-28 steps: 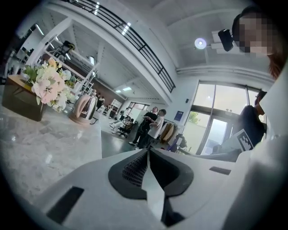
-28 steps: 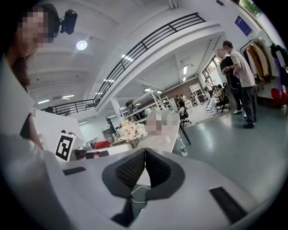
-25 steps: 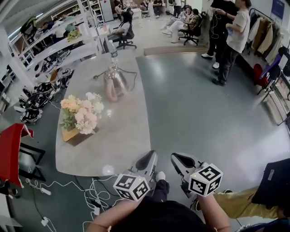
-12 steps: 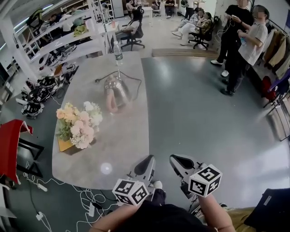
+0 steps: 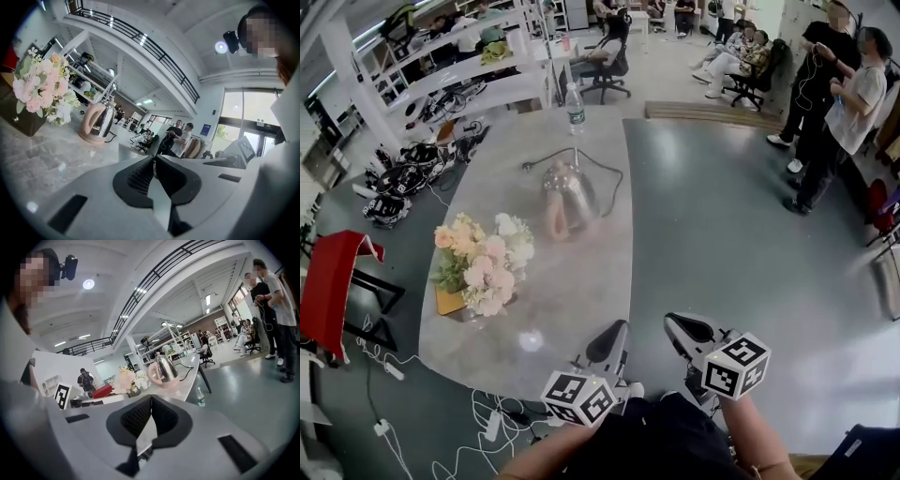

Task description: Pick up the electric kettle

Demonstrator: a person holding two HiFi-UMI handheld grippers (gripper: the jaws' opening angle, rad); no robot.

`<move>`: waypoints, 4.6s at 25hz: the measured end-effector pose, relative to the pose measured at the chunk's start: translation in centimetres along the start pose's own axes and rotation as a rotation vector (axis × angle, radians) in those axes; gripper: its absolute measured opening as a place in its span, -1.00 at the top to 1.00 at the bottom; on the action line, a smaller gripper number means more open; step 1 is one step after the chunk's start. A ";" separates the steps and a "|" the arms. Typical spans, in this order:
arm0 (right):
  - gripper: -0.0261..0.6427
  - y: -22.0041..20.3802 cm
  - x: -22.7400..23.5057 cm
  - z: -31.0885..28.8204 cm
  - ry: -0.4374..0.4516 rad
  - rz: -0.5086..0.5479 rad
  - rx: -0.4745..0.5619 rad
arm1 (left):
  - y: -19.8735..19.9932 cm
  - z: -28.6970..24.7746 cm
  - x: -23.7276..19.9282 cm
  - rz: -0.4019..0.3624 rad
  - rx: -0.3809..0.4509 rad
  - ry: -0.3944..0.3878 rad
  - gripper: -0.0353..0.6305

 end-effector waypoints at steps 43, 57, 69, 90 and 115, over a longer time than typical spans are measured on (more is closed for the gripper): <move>0.90 9.9 16.4 -16.4 0.483 0.111 -0.212 | 3.7 -14.4 -7.7 0.073 0.294 0.615 0.84; 0.90 12.5 15.4 -26.2 0.521 0.170 -0.263 | 5.9 -14.9 -15.7 0.191 0.367 0.665 0.84; 0.90 12.2 16.2 -31.8 0.484 0.188 -0.288 | 5.6 -13.7 -18.9 0.213 0.367 0.724 0.84; 0.90 14.8 19.7 -39.9 0.641 0.344 -0.371 | 6.2 -15.5 -21.5 0.177 0.490 1.041 0.83; 0.53 13.5 20.2 -45.7 0.687 0.376 -0.407 | 6.8 -13.6 -26.1 0.205 0.724 1.288 0.31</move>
Point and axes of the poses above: the fingertips, and each gripper's own axes: z backward along the fingers, x to its right, y out of its top, the point moved 4 cm from there along z, backward along the fingers, and after that the axes turned 4 degrees about x, right-handed, at the moved point
